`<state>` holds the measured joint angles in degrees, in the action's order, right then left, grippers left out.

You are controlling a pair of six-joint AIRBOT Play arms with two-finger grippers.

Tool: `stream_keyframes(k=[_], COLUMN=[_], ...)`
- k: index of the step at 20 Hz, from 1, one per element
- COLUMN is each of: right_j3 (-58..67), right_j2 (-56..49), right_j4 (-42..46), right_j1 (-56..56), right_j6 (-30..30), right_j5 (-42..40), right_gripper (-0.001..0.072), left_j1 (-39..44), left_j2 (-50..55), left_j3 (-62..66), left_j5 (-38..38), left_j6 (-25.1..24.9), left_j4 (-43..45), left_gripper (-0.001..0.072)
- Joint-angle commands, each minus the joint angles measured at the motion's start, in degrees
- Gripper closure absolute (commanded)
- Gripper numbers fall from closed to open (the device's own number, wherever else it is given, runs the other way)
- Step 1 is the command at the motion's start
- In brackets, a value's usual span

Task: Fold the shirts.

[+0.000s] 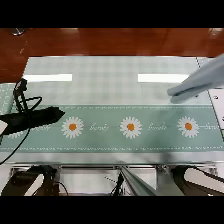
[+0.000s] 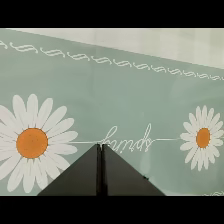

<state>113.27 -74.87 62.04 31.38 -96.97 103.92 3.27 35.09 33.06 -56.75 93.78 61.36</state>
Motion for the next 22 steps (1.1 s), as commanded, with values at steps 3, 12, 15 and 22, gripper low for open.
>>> stream_keyframes(k=[3, 12, 15, 22], right_j3=[-17.18, -50.95, -53.18, -46.86], right_j2=[12.09, 35.82, 37.16, 32.06], right_j4=[3.48, 28.41, 36.00, 5.16], right_j1=[17.70, 37.94, 37.97, 36.33], right_j6=[1.73, -5.46, -7.96, -3.89], right_j5=[2.45, 1.31, 1.44, -14.91], right_gripper=[0.0684, 0.0682, 0.0081, 0.0564], left_j1=[-0.02, -0.02, -0.02, -4.00], left_j2=[0.00, 0.00, 0.00, 3.39], left_j3=[-0.04, -0.04, -0.04, 9.27], left_j5=[0.85, 1.99, 1.99, 10.75], left_j6=[-0.02, -0.02, -0.04, -4.61], left_j4=[-0.11, -0.13, -0.13, 0.20], left_gripper=[0.0685, 0.0684, 0.0684, 0.0685])
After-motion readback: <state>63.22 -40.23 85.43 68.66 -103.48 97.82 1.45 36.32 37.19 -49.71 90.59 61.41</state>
